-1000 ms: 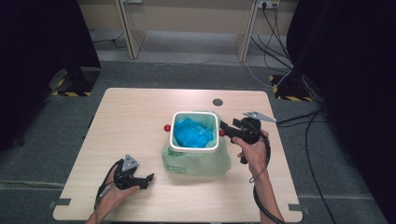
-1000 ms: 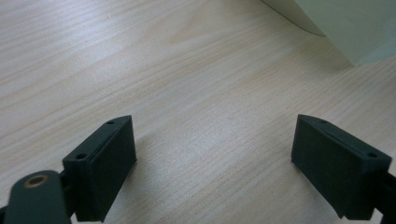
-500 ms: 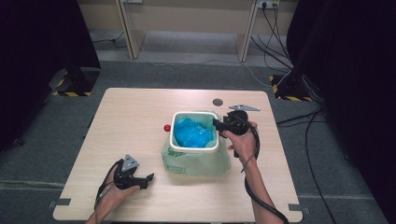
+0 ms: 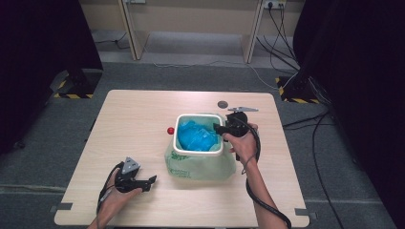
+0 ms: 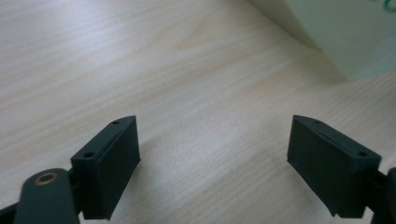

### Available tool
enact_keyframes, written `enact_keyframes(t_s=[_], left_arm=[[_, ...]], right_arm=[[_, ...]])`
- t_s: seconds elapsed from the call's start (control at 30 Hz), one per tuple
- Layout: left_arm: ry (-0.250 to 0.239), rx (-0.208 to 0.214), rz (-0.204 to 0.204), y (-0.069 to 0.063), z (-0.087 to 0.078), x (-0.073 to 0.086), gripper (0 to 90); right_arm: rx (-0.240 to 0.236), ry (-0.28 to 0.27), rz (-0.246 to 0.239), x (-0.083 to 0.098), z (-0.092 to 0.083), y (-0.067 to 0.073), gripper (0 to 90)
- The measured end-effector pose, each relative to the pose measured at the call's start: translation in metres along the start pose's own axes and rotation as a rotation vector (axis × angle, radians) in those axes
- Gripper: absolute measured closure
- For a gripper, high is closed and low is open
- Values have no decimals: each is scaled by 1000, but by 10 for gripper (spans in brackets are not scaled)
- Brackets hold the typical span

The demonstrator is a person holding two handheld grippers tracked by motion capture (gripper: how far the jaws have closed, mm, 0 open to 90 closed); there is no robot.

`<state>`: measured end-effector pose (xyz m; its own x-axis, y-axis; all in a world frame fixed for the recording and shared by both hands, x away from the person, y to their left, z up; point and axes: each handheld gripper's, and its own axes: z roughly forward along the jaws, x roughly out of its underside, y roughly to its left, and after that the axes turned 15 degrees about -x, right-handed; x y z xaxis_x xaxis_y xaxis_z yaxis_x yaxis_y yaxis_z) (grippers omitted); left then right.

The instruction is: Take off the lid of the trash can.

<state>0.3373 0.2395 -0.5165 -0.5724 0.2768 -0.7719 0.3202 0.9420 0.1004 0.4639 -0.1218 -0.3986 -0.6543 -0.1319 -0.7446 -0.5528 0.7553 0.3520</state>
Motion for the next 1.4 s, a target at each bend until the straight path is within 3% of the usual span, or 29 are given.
enact_keyframes(t_s=[0.27, 0.43, 0.6, 0.87, 0.93, 1.03, 1.13, 1.4], left_arm=[[-101, 35, -57, -7, -15, -14, 169], [-211, 72, -48, -16, -33, -38, 169], [-293, 114, 6, -33, -41, -61, 167], [-329, 153, 34, -59, -28, -92, 164], [-326, 158, 40, -61, -24, -94, 164], [-318, 173, 11, -60, -20, -95, 149], [-328, 166, 29, -61, -22, -95, 170], [-343, 171, 60, -66, -24, -99, 220]], right_arm=[[-9, 18, 32, 1, 2, -3, 431], [-20, 47, 18, 1, 4, -3, 524], [-21, 81, 1, 0, 5, 0, 592], [-1, 110, -31, -4, 7, 5, 661], [3, 110, -32, -4, 7, 6, 665], [-2, 99, -31, -5, 6, 6, 669], [-8, 77, -19, -7, 3, 7, 670], [17, 68, -43, -9, 1, 13, 670]])
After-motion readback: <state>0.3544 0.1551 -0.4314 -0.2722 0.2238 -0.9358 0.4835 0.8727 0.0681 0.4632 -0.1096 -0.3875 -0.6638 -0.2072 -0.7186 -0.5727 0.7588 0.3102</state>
